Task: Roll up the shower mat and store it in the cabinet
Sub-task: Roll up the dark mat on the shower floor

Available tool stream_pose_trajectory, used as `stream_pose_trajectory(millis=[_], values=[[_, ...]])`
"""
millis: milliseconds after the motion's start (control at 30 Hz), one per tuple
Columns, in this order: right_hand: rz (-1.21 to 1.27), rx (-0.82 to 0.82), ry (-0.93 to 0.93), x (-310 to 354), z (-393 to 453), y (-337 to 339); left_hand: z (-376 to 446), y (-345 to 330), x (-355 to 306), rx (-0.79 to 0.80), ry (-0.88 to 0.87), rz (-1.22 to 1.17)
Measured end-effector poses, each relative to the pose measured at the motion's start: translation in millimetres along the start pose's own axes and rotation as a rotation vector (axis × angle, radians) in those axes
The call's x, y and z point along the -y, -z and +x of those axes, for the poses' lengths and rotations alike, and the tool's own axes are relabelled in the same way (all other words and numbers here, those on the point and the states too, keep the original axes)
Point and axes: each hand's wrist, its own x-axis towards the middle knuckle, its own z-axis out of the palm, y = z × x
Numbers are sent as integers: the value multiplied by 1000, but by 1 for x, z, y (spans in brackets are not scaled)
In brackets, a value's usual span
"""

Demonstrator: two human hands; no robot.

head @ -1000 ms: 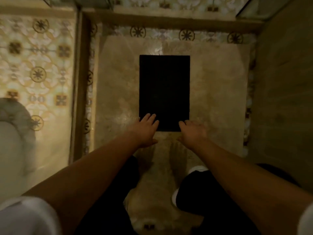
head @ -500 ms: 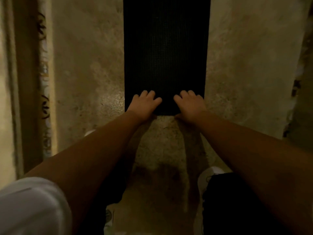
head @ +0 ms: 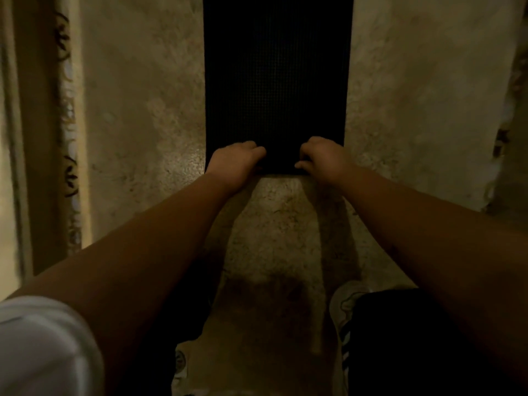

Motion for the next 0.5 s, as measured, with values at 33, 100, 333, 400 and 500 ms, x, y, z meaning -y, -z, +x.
stream_pose_trajectory(millis=[33, 100, 333, 400, 500], values=[[30, 4, -8, 0, 1, 0, 0, 0, -2, -5, 11, -2], [60, 11, 12, 2, 0, 0, -3, -2, -6, 2, 37, 6], [-216, -165, 107, 12, -10, 1, -19, -10, -9, -55, -5, 51], [-245, -166, 86, 14, -14, -4, -23, -13, -5, -56, -62, 95], [-288, -201, 64, 14, -19, -10, -24, -16, 0, -46, -113, 130]])
